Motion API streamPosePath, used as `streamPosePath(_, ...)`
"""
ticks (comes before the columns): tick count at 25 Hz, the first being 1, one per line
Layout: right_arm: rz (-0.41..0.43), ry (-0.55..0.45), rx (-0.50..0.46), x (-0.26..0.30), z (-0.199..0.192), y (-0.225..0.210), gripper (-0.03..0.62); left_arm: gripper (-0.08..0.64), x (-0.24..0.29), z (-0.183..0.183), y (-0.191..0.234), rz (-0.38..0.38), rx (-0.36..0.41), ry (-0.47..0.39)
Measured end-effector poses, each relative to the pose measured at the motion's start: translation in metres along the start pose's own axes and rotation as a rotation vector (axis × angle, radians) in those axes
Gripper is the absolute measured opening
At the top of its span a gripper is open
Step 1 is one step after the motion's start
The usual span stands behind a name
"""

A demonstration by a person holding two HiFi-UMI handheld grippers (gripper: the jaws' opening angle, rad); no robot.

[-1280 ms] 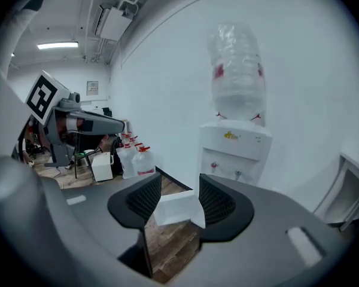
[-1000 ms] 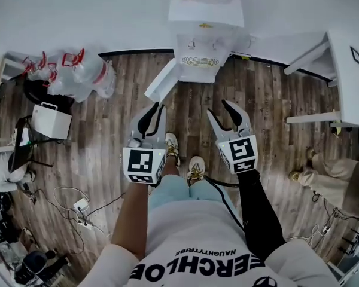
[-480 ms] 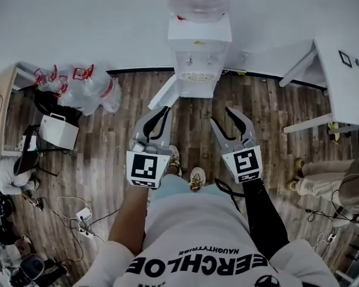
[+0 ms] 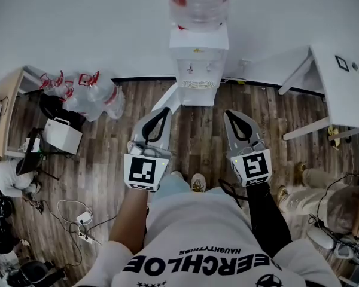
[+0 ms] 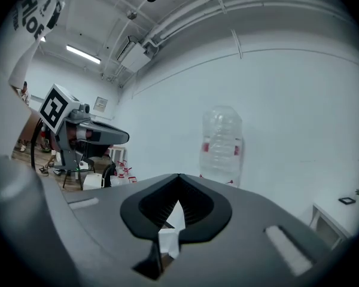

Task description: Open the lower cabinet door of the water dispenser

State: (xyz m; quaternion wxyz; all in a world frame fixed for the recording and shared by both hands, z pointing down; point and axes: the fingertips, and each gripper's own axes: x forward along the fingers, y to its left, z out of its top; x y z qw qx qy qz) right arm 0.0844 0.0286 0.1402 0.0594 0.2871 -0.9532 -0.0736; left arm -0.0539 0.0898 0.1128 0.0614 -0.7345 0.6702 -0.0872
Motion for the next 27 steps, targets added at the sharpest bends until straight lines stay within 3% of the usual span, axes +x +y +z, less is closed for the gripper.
streamPosePath(5, -0.006, -0.006, -0.055, -0.002, 0.011, 0.001, 0.002, 0.057, -0.002, 0.014, 0.002, 0.008, -0.024, 0.0)
streamPosePath(10, -0.016, -0.016, -0.044, -0.004, 0.015, -0.003, 0.002, 0.057, 0.001, 0.016, 0.007, 0.022, -0.007, -0.034)
streamPosePath(27, -0.046, -0.019, -0.019, -0.011, 0.014, -0.014, 0.002, 0.057, 0.002, 0.021, 0.001, 0.015, -0.006, -0.025)
